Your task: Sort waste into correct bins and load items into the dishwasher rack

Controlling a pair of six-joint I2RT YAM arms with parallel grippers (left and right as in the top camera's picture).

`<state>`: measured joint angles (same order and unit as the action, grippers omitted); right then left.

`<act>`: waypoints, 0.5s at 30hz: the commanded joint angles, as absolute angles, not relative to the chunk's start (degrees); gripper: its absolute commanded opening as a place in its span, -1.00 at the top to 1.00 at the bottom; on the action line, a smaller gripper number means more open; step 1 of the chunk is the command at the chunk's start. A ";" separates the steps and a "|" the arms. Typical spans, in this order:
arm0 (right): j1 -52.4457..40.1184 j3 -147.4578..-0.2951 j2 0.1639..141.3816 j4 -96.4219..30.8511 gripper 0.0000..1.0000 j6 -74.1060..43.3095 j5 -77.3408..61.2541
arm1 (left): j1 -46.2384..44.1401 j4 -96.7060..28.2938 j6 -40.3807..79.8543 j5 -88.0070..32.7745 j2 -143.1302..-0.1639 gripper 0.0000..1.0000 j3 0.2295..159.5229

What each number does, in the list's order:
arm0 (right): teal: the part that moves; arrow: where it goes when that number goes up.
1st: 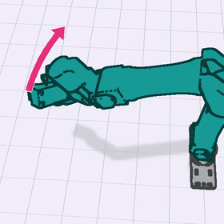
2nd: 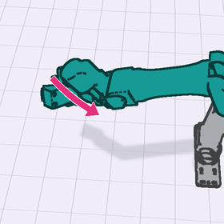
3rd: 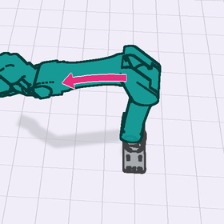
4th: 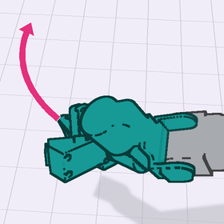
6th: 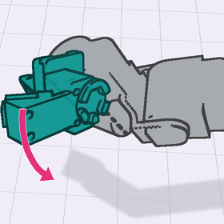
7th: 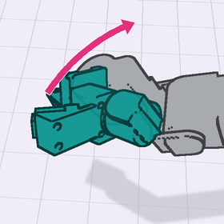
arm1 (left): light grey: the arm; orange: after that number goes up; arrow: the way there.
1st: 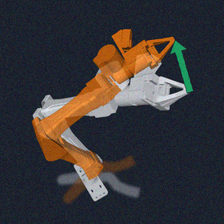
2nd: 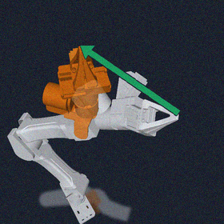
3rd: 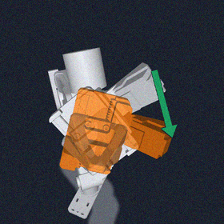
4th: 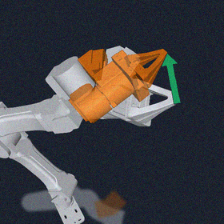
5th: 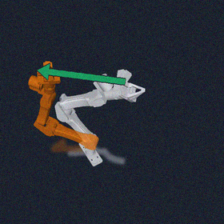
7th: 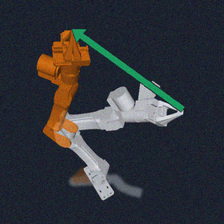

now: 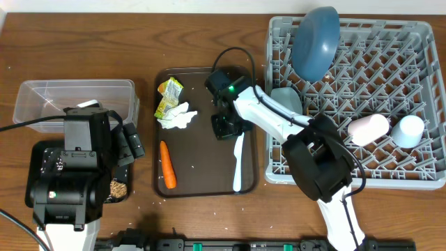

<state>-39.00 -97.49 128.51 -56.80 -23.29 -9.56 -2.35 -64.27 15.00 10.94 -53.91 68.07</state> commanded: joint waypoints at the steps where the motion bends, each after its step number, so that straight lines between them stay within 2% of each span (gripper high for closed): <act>1: -39.05 -98.30 127.63 -58.46 0.88 -21.71 -9.45 | -2.26 -64.45 15.27 11.88 -53.91 -0.96 68.86; 11: -37.78 -99.50 122.76 -67.20 0.86 -23.97 -6.55 | -2.26 -64.45 15.27 11.88 -53.91 -0.95 68.86; 14: -37.78 -98.98 123.02 -69.52 0.67 -25.28 -6.44 | -2.26 -64.45 15.27 11.86 -53.91 -0.95 68.86; 15: -37.78 -98.54 123.02 -69.49 0.67 -25.26 -6.39 | -2.26 -64.45 15.27 11.86 -53.91 -0.95 68.86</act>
<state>-38.13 -98.26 123.98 -69.25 -23.75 -7.68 -2.35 -64.27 14.98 10.92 -53.91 68.07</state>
